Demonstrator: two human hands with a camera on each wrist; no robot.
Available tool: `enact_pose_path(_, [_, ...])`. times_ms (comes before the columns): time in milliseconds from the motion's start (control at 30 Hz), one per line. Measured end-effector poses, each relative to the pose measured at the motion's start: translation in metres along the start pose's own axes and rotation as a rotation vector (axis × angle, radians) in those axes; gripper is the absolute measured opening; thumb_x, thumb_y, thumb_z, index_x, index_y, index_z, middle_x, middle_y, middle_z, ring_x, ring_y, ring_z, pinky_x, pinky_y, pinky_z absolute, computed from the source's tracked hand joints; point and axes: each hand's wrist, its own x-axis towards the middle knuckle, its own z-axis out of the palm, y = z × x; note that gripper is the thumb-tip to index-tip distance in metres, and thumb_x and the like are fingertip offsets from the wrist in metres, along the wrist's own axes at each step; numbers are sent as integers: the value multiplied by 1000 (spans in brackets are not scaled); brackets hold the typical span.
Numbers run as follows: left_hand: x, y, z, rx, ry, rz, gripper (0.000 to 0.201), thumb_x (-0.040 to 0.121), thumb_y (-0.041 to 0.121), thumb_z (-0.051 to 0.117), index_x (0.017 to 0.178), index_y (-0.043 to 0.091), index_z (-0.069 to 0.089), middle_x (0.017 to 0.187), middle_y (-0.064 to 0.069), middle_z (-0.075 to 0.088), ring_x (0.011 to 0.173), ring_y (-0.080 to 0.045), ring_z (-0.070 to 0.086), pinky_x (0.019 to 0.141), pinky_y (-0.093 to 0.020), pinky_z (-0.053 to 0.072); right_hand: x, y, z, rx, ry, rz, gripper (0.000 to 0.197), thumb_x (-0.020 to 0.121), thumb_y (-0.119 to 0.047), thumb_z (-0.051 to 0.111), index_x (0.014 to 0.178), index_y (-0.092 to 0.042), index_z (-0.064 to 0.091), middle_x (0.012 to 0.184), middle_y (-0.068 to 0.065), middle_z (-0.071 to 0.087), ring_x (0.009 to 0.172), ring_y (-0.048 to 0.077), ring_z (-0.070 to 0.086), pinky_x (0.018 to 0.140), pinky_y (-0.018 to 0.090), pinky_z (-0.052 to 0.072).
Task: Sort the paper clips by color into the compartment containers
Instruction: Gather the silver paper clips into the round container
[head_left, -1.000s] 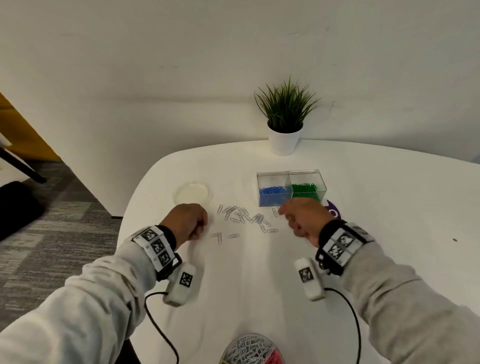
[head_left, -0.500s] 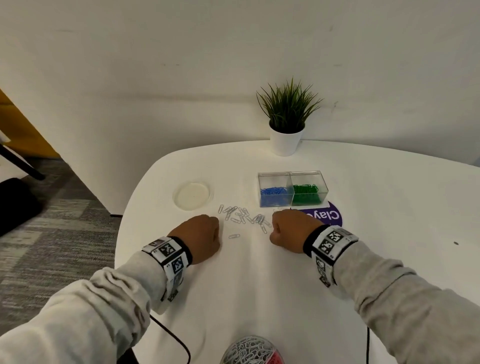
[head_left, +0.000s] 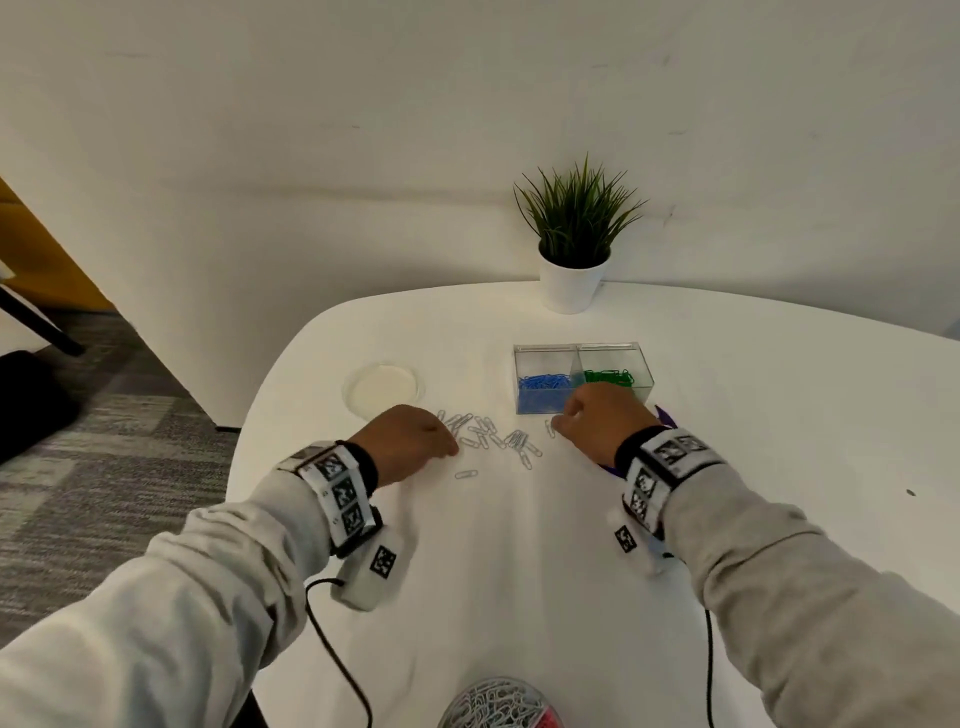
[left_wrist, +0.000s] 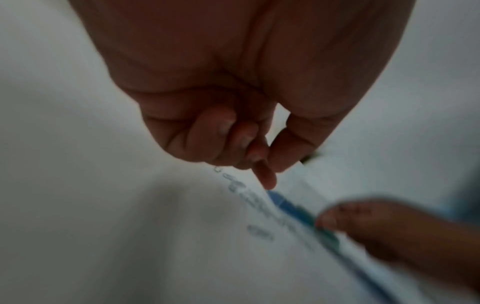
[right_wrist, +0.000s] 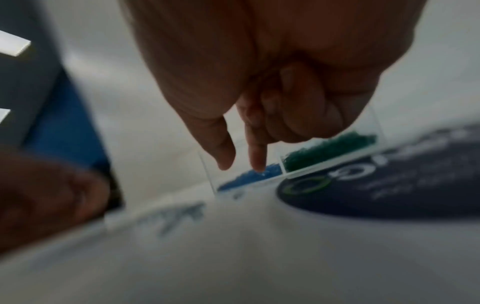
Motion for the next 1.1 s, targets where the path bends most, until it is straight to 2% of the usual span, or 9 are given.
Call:
enact_pose_path(100, [-2,0,13,475,-29,176,24,93,28,50,77,13,60,81,0,62,77,-16,55,66,-28,41,3,-5,10,-255,48,-54,31,95,-44,57,101,-14,61,96,2,63,86,21,59,76,31,48])
enact_pose_path(233, [1,-3,20,419,-9,150,39,101,33,41,68,13,40,70,0,46,71,-18,45,64,-32,32,6,-11,17,-301,22,-97,17,98,-22,52,103,-9,62,102,5,66,85,21,59,73,28,46])
enact_pose_path(300, [4,-6,21,468,16,184,43,103,38,40,69,13,44,71,0,49,70,-16,46,66,-32,33,5,-14,17,-320,23,-122,14,97,-14,50,101,-9,62,101,6,67,82,21,57,73,28,47])
enact_pose_path(433, [3,-12,21,538,73,271,21,102,34,43,96,22,59,94,7,61,91,-16,57,76,-27,38,10,-16,14,-305,-63,-81,7,93,-16,54,94,-10,56,87,-1,57,85,22,60,69,26,44])
enact_pose_path(600, [-7,-12,25,791,73,317,24,97,46,50,112,31,60,111,10,60,105,-16,57,89,-31,46,6,-14,8,-288,-162,6,26,84,-28,65,73,-15,45,73,0,53,63,14,52,53,24,42])
enact_pose_path(767, [-16,-16,32,1017,89,393,20,100,33,39,107,22,53,106,1,63,95,-24,61,75,-33,47,-19,-11,9,-339,-164,-4,21,86,-28,62,77,-15,48,80,0,55,70,15,55,63,26,49])
enact_pose_path(833, [-23,-15,31,1063,61,349,24,98,32,36,111,19,51,111,-2,62,100,-27,61,75,-33,42,-32,-7,11,-347,-138,-15,15,89,-28,57,91,-13,56,94,2,61,83,19,61,71,28,51])
enact_pose_path(967, [-54,-14,17,1039,-24,307,29,97,40,36,104,18,53,107,-2,62,99,-25,59,84,-34,46,-65,0,10,-403,-181,-52,28,94,-31,50,112,-12,59,111,5,64,98,22,62,82,31,51])
enact_pose_path(1100, [-107,-11,6,665,-171,448,35,95,39,31,83,14,51,76,5,56,72,-14,50,77,-37,46,-124,-19,-3,-330,-247,-210,13,91,-30,51,91,-17,53,92,-2,57,82,17,53,63,26,40])
